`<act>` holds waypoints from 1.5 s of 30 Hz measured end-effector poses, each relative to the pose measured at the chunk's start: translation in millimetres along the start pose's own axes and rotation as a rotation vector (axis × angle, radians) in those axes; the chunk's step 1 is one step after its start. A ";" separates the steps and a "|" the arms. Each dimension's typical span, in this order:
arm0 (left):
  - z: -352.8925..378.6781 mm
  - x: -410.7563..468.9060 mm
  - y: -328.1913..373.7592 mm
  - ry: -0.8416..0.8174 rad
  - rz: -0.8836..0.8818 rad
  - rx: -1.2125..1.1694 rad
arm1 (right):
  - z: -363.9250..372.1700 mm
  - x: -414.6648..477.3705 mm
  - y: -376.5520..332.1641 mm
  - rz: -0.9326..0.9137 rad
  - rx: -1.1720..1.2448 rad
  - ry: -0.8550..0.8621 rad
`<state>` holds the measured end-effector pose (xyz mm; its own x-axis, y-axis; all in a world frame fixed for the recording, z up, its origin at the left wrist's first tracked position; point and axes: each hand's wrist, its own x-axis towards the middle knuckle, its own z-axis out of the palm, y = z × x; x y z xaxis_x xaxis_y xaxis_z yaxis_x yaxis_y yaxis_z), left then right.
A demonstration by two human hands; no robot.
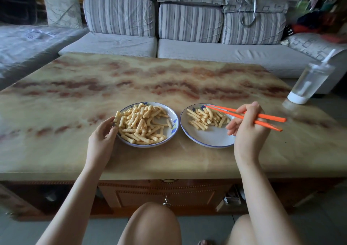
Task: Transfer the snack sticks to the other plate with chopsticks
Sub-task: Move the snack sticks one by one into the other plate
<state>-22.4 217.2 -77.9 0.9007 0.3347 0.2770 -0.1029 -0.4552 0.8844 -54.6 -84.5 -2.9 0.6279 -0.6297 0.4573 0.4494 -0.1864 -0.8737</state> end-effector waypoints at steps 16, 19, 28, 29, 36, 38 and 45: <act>0.4 -0.8 0.7 -0.003 -0.003 -0.015 | 33.8 -28.0 -0.1 0.205 0.028 -0.442; 0.1 -0.4 0.7 -0.002 -0.007 -0.021 | 37.1 -27.5 2.3 0.245 0.010 -0.436; 0.0 -1.0 0.9 -0.004 -0.006 -0.020 | 40.2 -28.0 3.2 0.259 0.028 -0.365; -0.1 -1.1 1.0 -0.004 -0.007 -0.021 | 39.2 -27.9 2.3 0.251 0.039 -0.348; -0.2 -1.4 2.0 -0.002 -0.014 -0.015 | 21.0 -20.3 -7.3 0.201 0.130 -0.224; -0.3 -1.9 2.2 -0.003 -0.015 -0.022 | 13.8 -15.6 -8.5 0.180 0.119 -0.167; 0.6 -1.7 2.7 -0.004 -0.024 -0.034 | -9.9 -0.3 -4.7 0.126 0.043 -0.022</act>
<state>-24.0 214.9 -76.2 0.9047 0.3420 0.2542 -0.0954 -0.4189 0.9030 -63.1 -90.9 -0.6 0.6951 -0.6290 0.3481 0.3922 -0.0740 -0.9169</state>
